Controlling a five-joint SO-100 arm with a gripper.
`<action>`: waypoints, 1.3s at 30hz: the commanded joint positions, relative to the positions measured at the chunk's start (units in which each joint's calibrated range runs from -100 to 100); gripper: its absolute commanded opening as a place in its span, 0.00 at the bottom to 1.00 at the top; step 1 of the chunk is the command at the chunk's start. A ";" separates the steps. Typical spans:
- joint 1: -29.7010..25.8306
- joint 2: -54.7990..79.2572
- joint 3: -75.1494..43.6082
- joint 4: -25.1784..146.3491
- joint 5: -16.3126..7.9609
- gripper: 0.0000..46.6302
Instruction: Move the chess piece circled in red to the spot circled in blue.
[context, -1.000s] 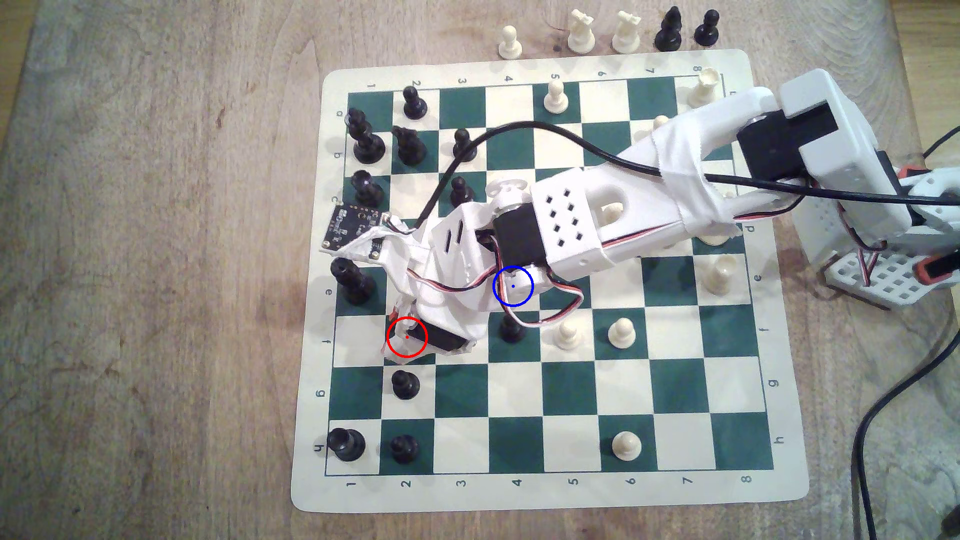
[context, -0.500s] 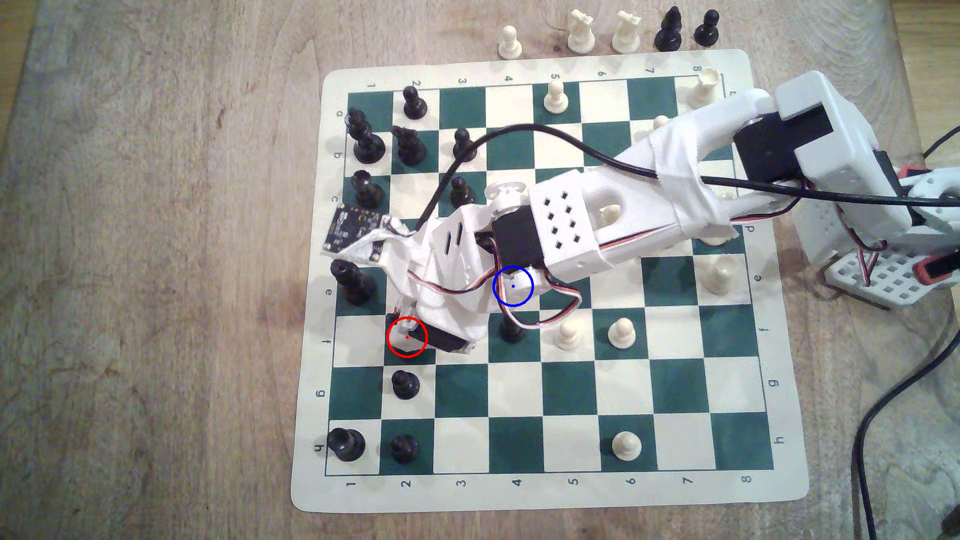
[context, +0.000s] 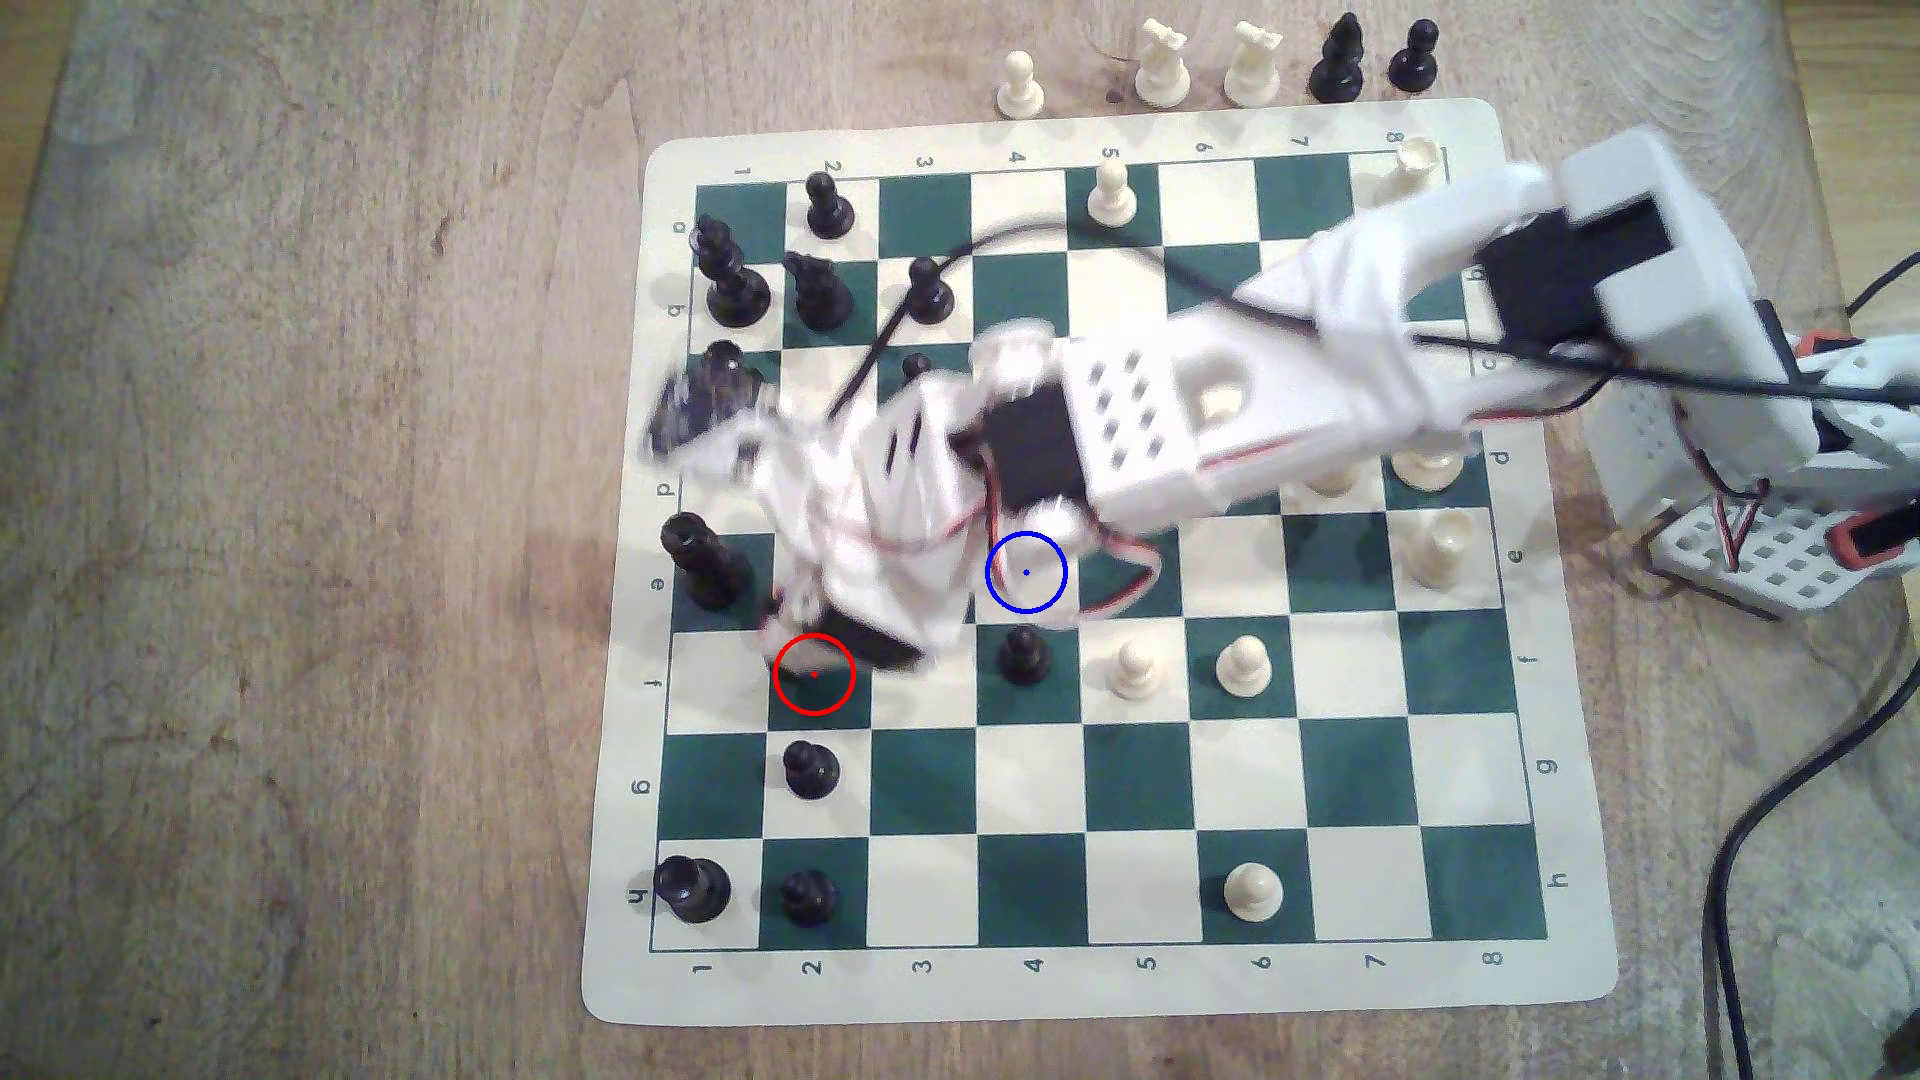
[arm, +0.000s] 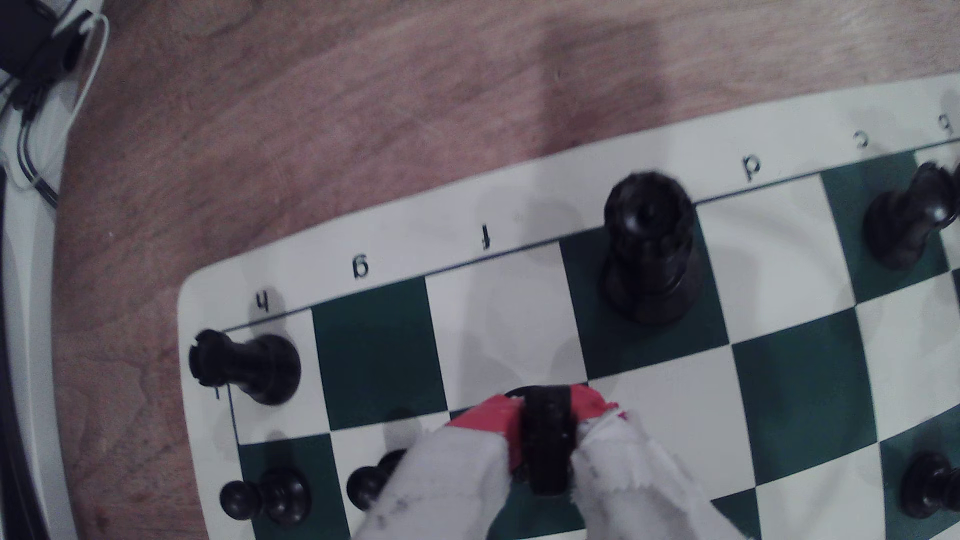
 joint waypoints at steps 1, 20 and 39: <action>0.73 -18.52 7.64 -0.50 0.88 0.00; 3.23 -43.14 48.99 -8.20 5.27 0.00; 1.59 -34.48 55.24 -15.98 9.38 0.00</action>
